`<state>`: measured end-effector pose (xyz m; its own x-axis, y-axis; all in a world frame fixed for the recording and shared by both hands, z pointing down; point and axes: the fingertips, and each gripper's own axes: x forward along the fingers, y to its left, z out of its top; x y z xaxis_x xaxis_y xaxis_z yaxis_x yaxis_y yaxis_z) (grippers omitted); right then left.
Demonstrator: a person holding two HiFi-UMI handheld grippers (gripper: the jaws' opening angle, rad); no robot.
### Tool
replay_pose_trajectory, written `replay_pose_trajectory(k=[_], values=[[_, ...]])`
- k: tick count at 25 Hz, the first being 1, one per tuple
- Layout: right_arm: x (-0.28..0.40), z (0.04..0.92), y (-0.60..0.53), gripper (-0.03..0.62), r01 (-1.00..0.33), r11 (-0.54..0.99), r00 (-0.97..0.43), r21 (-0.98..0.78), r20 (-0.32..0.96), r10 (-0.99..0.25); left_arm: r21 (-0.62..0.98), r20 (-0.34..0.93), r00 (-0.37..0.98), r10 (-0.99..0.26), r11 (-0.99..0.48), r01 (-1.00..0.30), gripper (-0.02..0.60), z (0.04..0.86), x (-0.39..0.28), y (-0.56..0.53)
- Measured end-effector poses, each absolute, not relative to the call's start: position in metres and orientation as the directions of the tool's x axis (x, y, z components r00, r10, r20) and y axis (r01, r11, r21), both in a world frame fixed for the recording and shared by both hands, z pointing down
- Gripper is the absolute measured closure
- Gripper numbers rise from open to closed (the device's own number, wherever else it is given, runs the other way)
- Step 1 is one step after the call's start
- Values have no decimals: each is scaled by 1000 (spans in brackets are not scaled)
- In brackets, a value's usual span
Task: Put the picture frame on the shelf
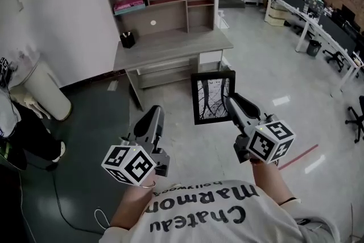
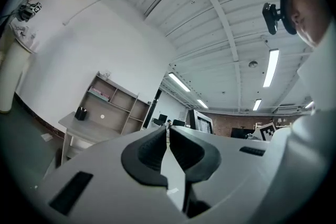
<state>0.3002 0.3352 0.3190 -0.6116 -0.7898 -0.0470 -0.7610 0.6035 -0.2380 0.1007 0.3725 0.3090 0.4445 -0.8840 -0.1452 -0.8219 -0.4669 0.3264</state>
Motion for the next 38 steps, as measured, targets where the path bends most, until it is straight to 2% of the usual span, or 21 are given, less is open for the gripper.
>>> replay_pose_trajectory(k=[12, 16, 21, 31, 38], values=[[204, 285, 260, 510, -782, 564, -553, -265, -124, -824, 272, -169, 480, -861, -509, -817, 551, 262, -13, 293], [181, 294, 249, 510, -767, 563, -552, -308, -131, -824, 271, -161, 478, -863, -505, -820, 551, 269, -38, 282], [158, 311, 236, 510, -757, 560, -570, -338, -79, -818, 335, -109, 487, -867, -493, -803, 551, 296, -54, 268], [134, 334, 202, 510, -747, 570, -602, -341, -16, -798, 409, -100, 471, -877, -467, -784, 551, 323, -72, 246], [141, 327, 152, 510, -746, 576, -598, -335, -44, -800, 380, -91, 434, -896, -435, -816, 565, 321, -76, 192]])
